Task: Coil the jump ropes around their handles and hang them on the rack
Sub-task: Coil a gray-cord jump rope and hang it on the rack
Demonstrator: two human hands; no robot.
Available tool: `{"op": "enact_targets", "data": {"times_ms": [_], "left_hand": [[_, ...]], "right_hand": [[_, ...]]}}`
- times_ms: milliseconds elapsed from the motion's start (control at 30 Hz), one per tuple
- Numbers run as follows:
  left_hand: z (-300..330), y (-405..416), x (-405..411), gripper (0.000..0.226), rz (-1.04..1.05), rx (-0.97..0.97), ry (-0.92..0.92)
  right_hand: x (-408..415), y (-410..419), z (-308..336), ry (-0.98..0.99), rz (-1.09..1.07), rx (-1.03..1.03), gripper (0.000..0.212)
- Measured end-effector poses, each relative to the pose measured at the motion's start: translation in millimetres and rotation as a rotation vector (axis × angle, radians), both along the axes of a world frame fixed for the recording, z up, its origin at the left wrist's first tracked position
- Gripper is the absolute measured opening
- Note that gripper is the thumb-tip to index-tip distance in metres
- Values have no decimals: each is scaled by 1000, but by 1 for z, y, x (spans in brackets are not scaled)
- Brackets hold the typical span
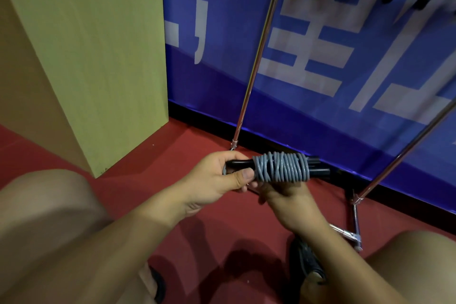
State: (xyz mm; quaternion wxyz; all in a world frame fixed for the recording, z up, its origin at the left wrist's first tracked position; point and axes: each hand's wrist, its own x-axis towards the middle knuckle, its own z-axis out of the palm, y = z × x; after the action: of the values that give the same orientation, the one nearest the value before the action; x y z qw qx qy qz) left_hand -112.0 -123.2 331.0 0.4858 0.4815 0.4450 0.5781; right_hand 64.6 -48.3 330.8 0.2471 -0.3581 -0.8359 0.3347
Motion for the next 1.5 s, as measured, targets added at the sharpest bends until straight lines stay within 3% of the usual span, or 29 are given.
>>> {"op": "enact_targets", "data": {"times_ms": [100, 200, 333, 400, 533, 600, 800, 1000, 1200, 1333, 1500], "left_hand": [[-2, 3, 2, 6, 104, -36, -4], [-6, 7, 0, 5, 230, -86, 56], [-14, 8, -4, 7, 367, -157, 176], [-16, 8, -6, 10, 412, -176, 307], [-18, 7, -7, 16, 517, -167, 789], [-17, 5, -6, 18, 542, -163, 935], [-16, 8, -8, 18, 540, -178, 964], [-15, 7, -7, 18, 526, -186, 1001], [-18, 3, -2, 11, 360, 17, 1124], [-24, -2, 0, 11, 201, 102, 1192], [-23, -1, -1, 16, 127, 149, 1154]], "right_hand": [[-8, -8, -9, -81, 89, 102, 27], [-8, -8, -16, -172, 151, 228, 9], [-11, -16, -22, -278, 204, 239, 35], [-10, -16, -24, -308, 215, 245, 36], [-5, -16, -20, -312, 233, 284, 25], [-3, -18, -18, -310, 248, 320, 26], [1, -11, -14, -309, 143, 416, 42], [4, -8, -11, -180, -10, 500, 13], [6, -5, -10, -161, -82, 507, 17], [7, -1, -11, -166, -84, 361, 21], [5, 6, -9, -92, -96, 79, 11]]}}
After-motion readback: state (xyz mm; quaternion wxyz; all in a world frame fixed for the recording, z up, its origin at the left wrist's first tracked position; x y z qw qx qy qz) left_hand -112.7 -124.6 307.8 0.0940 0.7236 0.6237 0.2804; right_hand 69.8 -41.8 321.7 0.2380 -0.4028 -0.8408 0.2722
